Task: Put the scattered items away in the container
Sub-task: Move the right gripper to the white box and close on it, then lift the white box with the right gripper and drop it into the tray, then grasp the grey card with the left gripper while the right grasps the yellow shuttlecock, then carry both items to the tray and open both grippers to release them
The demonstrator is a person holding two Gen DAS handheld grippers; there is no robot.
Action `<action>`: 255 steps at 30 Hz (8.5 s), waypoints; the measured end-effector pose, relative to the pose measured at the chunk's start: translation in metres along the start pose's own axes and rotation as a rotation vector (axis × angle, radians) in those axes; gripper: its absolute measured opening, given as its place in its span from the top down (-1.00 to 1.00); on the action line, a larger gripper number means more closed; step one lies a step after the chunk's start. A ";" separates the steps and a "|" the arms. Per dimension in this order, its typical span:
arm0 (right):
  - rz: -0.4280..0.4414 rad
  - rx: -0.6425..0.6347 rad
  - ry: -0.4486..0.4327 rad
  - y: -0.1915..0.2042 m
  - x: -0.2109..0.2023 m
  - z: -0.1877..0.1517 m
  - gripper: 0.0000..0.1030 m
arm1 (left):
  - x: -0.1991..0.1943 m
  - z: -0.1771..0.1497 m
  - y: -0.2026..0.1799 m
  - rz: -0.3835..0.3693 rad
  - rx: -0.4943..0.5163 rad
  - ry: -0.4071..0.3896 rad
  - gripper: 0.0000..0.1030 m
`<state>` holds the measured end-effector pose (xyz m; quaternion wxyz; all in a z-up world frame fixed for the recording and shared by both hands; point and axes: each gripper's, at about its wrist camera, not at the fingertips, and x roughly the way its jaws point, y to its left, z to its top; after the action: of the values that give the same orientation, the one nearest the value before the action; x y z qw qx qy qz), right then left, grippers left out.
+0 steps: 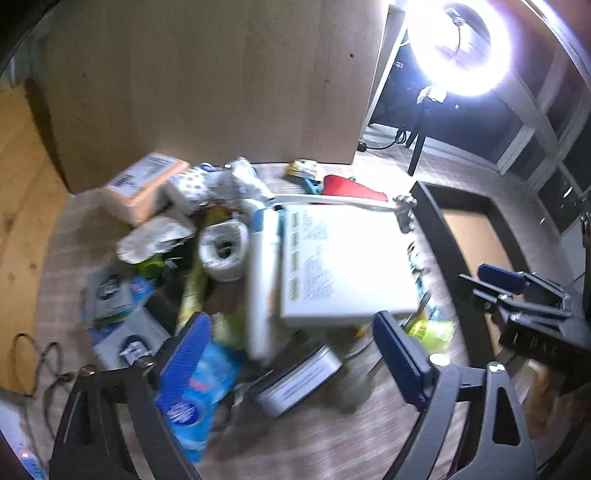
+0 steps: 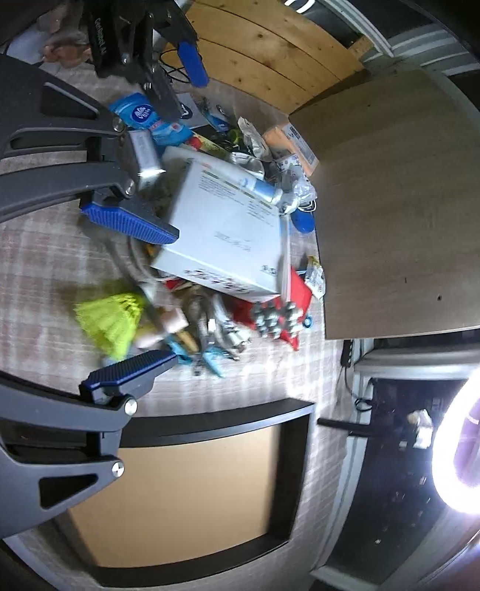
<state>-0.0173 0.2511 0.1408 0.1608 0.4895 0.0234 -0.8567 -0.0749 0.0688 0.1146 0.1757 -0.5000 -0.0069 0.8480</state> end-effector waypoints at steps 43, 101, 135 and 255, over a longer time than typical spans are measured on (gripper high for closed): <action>0.290 -0.037 0.240 -0.021 0.081 0.057 0.43 | 0.061 0.033 -0.015 -0.139 -0.266 0.197 -0.27; 0.130 0.094 0.073 -0.303 -0.061 -0.002 0.28 | 0.032 -0.010 -0.283 -0.268 0.018 0.167 -0.26; 0.265 0.057 0.297 -0.065 0.062 -0.062 0.28 | 0.019 -0.056 -0.004 -0.036 0.192 0.200 -0.46; 0.011 0.093 0.032 -0.337 0.011 0.065 0.10 | 0.088 0.062 -0.308 -0.063 0.182 0.064 -0.06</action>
<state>-0.1769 0.5547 0.1254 0.1423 0.5102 -0.0165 -0.8480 -0.0762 0.3947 0.1288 0.2470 -0.5085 0.0600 0.8227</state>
